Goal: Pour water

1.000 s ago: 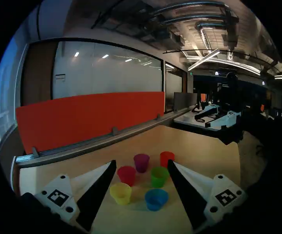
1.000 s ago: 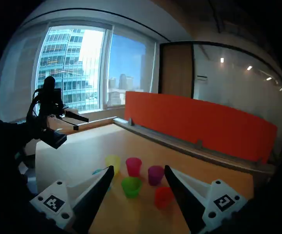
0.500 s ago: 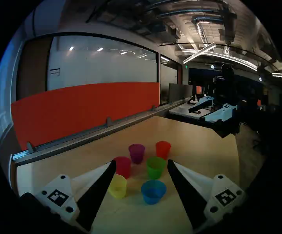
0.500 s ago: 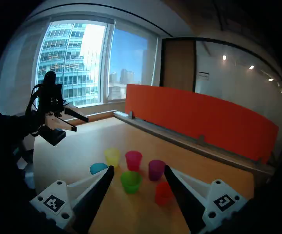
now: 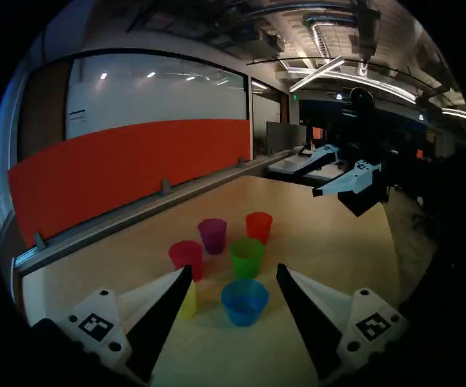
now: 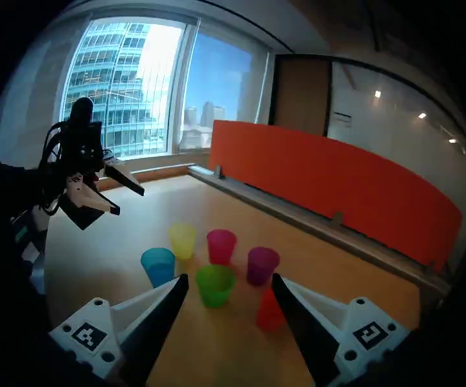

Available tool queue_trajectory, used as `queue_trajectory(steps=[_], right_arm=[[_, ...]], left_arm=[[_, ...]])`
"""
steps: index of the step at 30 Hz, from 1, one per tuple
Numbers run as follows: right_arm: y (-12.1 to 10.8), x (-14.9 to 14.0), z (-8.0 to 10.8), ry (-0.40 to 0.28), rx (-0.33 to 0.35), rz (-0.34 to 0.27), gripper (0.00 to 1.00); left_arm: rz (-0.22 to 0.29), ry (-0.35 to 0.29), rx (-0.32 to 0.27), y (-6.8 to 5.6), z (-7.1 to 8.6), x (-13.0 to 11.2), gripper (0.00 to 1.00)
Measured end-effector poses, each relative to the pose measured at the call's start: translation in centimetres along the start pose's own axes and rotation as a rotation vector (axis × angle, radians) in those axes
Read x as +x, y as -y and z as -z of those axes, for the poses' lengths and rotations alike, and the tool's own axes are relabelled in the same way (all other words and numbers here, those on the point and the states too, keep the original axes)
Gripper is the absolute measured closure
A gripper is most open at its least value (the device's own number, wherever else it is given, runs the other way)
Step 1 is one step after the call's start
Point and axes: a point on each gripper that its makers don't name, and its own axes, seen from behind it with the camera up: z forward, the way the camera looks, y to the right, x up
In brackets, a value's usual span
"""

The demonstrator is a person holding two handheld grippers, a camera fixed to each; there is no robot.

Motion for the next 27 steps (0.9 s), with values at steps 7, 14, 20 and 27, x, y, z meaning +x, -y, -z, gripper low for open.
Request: queue_trajectory(steps=[7, 14, 20, 27], right_arm=[[0.3, -1.7, -1.2, 0.031, 0.006, 0.01, 0.0], [0.7, -3.0, -2.5, 0.053, 0.019, 0.007, 0.0], [0.7, -3.6, -3.5, 0.066, 0.024, 0.01, 0.0], [0.7, -4.0, -4.5, 0.074, 0.033, 0.009, 0.0]], left_arm=[[-0.018, 0.045, -0.013, -0.5, -0.9, -2.1, 0.03], [-0.036, 0.096, -0.032, -1.1, -2.0, -4.4, 0.02], [-0.043, 0.132, -0.041, -1.1, -2.7, -5.8, 0.03], [-0.044, 0.157, -0.057, -1.1, -3.2, -6.7, 0.03]])
